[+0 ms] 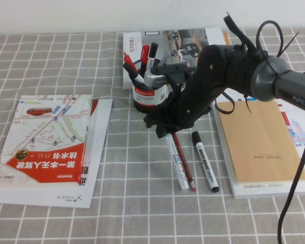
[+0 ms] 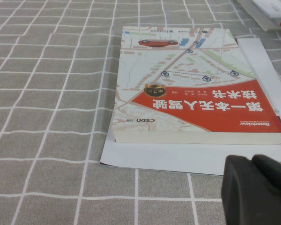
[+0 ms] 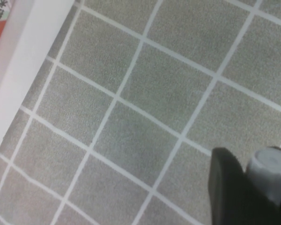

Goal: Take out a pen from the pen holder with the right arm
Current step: 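Take a marker out of the pen holder and lay it on the table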

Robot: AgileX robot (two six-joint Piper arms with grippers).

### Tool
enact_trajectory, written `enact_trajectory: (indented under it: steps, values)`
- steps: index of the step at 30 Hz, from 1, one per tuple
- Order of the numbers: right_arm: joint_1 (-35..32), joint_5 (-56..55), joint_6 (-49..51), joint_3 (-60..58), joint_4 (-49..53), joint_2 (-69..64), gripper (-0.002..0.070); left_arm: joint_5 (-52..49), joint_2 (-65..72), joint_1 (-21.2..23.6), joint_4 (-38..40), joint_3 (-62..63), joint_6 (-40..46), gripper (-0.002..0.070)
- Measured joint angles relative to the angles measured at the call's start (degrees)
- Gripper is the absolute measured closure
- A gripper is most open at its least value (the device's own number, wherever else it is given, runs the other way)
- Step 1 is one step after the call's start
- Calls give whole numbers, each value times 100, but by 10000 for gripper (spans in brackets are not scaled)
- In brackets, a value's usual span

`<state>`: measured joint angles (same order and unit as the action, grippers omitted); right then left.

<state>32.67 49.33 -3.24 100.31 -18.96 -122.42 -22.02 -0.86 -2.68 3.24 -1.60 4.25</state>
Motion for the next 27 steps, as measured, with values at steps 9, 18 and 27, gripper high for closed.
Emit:
enact_trajectory:
  steps: [9, 18, 27]
  values:
    - [-3, -25, 0, 0, 0, 0, 475, 0, 0, 0, 0, 0, 0, 678]
    - [-3, 157, 19, 0, 28, 85, 448, 0, 0, 0, 0, 0, 0, 678]
    - [413, 426, 33, -484, 887, 1616, 652, 0, 0, 0, 0, 0, 0, 678]
